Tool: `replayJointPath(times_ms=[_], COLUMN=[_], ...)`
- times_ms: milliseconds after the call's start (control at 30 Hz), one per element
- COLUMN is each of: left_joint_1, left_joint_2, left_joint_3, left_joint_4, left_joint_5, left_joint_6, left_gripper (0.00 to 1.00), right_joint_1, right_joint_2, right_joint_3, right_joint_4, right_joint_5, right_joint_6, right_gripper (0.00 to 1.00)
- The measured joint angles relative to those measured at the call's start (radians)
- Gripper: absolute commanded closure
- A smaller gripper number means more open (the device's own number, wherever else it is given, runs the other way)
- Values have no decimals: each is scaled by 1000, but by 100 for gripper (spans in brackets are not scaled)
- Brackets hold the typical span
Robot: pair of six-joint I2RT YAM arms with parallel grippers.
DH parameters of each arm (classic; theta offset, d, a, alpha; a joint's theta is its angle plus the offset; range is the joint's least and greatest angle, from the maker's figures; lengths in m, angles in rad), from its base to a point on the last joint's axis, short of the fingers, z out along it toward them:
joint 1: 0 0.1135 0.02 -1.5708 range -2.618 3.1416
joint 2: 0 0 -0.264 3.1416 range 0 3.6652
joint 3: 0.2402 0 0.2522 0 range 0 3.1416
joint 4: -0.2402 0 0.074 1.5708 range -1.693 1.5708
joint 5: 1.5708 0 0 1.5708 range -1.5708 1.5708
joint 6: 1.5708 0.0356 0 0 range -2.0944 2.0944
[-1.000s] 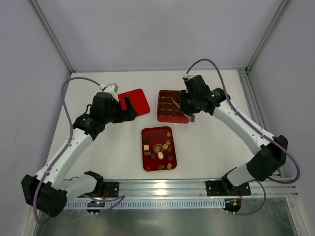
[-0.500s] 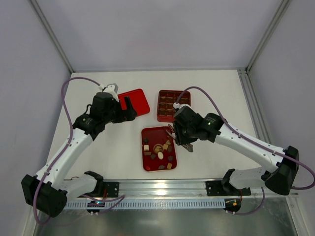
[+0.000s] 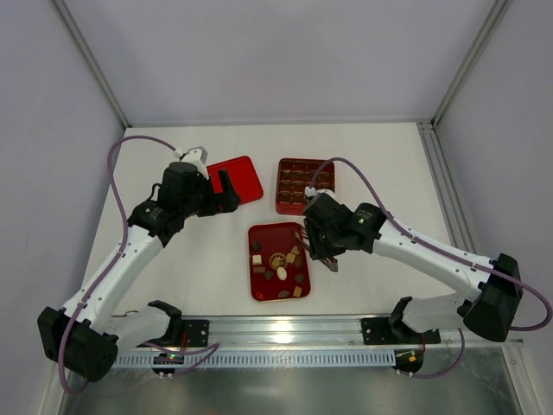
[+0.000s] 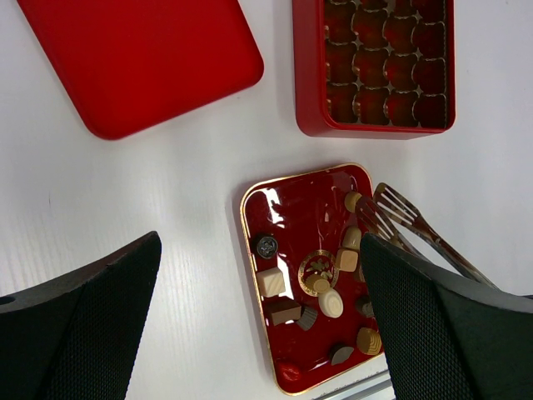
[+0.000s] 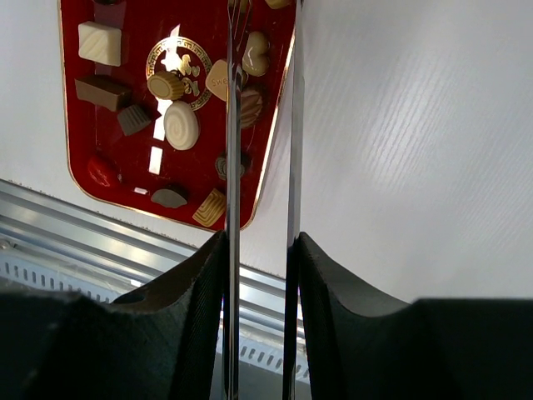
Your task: Pack the chocolate
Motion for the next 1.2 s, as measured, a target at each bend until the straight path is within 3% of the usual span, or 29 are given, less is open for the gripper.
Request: replayJointPath(times_ms=[1067, 1200], left_joint_1=[0, 0], left_joint_2=[-10, -14], left_joint_3=[0, 0], left_joint_4=[0, 0], left_joint_5=[0, 0], left_joint_6=[0, 0], left_gripper=[0, 0], right_joint_1=[0, 0], right_joint_2=[106, 109], right_joint_3=[-2, -1], right_joint_4=[43, 46], right_joint_5=[-5, -5], right_joint_6=[-11, -15], right_gripper=[64, 69])
